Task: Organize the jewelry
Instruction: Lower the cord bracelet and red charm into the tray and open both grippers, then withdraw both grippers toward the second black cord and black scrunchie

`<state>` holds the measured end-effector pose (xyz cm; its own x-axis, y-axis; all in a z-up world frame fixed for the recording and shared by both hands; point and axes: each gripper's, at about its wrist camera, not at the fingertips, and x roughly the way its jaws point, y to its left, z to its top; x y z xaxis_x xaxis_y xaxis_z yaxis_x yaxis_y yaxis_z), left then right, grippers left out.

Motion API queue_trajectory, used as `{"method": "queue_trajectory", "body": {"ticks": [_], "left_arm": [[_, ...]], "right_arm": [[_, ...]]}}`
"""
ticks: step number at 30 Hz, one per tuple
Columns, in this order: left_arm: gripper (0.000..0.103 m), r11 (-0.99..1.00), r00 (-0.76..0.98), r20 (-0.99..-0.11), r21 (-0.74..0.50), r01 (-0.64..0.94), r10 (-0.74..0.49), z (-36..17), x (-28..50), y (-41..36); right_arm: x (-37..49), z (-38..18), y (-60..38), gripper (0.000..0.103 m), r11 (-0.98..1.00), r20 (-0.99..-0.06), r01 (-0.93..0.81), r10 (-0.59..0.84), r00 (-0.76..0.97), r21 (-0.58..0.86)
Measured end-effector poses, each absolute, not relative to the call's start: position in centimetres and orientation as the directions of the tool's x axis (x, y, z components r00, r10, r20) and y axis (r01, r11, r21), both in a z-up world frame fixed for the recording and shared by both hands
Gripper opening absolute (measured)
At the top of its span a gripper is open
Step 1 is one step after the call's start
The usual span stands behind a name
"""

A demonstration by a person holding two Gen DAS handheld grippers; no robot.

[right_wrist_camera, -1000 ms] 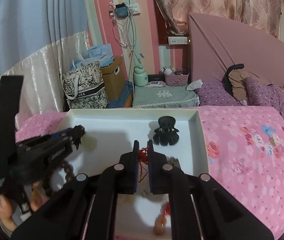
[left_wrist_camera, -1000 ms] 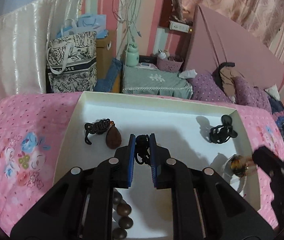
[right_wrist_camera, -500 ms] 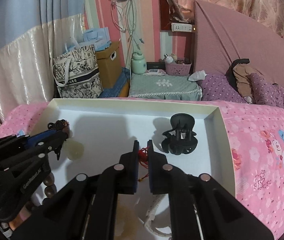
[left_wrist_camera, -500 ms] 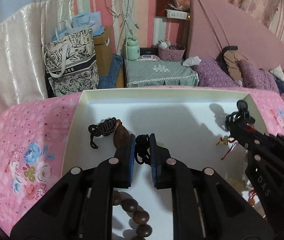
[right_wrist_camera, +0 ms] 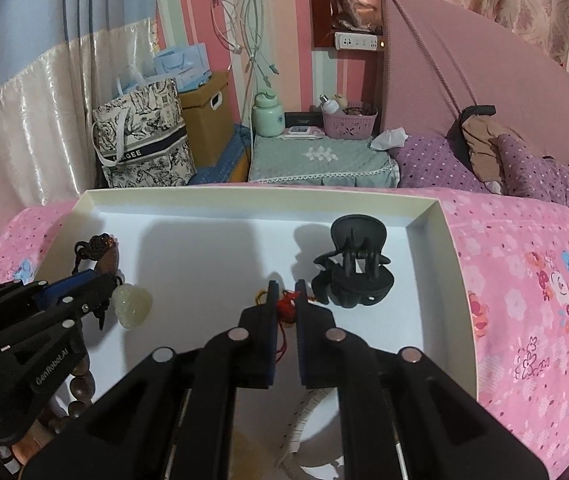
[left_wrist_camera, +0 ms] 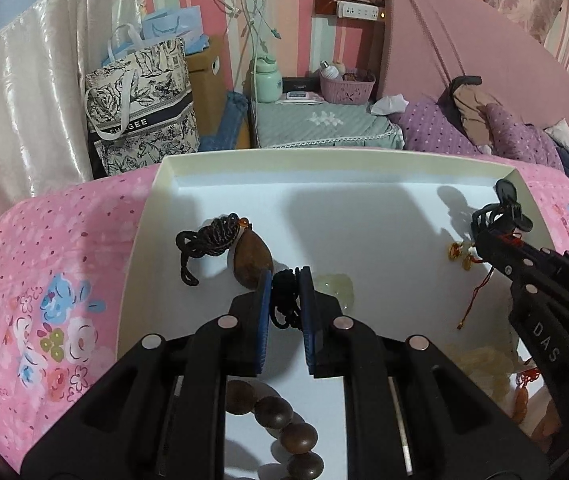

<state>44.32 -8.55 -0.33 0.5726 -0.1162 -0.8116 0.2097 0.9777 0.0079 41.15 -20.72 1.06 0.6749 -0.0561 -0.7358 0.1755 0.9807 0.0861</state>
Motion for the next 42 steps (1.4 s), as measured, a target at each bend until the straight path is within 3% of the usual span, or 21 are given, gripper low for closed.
{"method": "queue_trajectory", "body": {"ticks": [15, 18, 19, 20, 21, 22, 23, 27, 29, 31, 42], "left_arm": [[0.013, 0.979, 0.587, -0.805, 0.038, 0.200, -0.089, -0.9, 44.4, -8.7], [0.024, 0.980, 0.591, -0.802, 0.042, 0.194, -0.083, -0.9, 44.1, -8.6], [0.039, 0.981, 0.591, -0.803, 0.040, 0.189, -0.081, -0.8, 43.9, -8.4], [0.051, 0.983, 0.590, -0.803, 0.031, 0.182, -0.084, -0.7, 43.8, -8.2], [0.052, 0.984, 0.592, -0.802, 0.029, 0.176, -0.082, -0.4, 43.6, -8.2], [0.052, 0.984, 0.595, -0.799, 0.029, 0.175, -0.082, 0.0, 43.2, -8.1], [0.054, 0.983, 0.601, -0.795, 0.029, 0.179, -0.087, 0.6, 42.7, -8.0], [0.075, 0.984, 0.642, -0.764, 0.062, 0.168, -0.062, 3.3, 39.8, -6.9], [0.090, 0.986, 0.666, -0.745, 0.084, 0.147, -0.036, 4.5, 38.0, -5.6], [0.096, 0.987, 0.680, -0.733, 0.090, 0.136, -0.027, 5.3, 35.7, -3.9], [0.100, 0.992, 0.648, -0.760, 0.033, 0.119, -0.052, 4.7, 23.6, 3.8]], "right_arm": [[42.4, -0.3, -20.8, 0.008, 0.983, -0.806, 0.153, -0.012, 0.592, 0.097], [42.2, -0.3, -21.0, 0.009, 0.981, -0.806, 0.151, 0.007, 0.592, 0.119], [42.1, -0.4, -21.0, 0.013, 0.982, -0.807, 0.146, 0.014, 0.591, 0.124], [41.8, -0.3, -21.0, 0.026, 0.983, -0.806, 0.138, 0.015, 0.592, 0.119], [41.4, -0.2, -20.7, 0.039, 0.987, -0.803, 0.128, 0.005, 0.596, 0.101], [40.9, 0.1, -20.5, 0.065, 0.989, -0.793, 0.124, -0.013, 0.608, 0.079], [40.4, 0.5, -20.4, 0.073, 0.990, -0.780, 0.126, -0.028, 0.625, 0.066], [37.5, 2.6, -21.5, 0.076, 0.984, -0.735, 0.154, -0.043, 0.677, 0.084], [35.8, 3.4, -22.6, 0.084, 0.976, -0.720, 0.179, -0.034, 0.693, 0.126], [33.6, 3.6, -23.3, 0.085, 0.970, -0.718, 0.198, -0.038, 0.695, 0.139], [22.5, 2.0, -20.7, 0.089, 0.973, -0.741, 0.209, -0.067, 0.669, 0.101]]}}
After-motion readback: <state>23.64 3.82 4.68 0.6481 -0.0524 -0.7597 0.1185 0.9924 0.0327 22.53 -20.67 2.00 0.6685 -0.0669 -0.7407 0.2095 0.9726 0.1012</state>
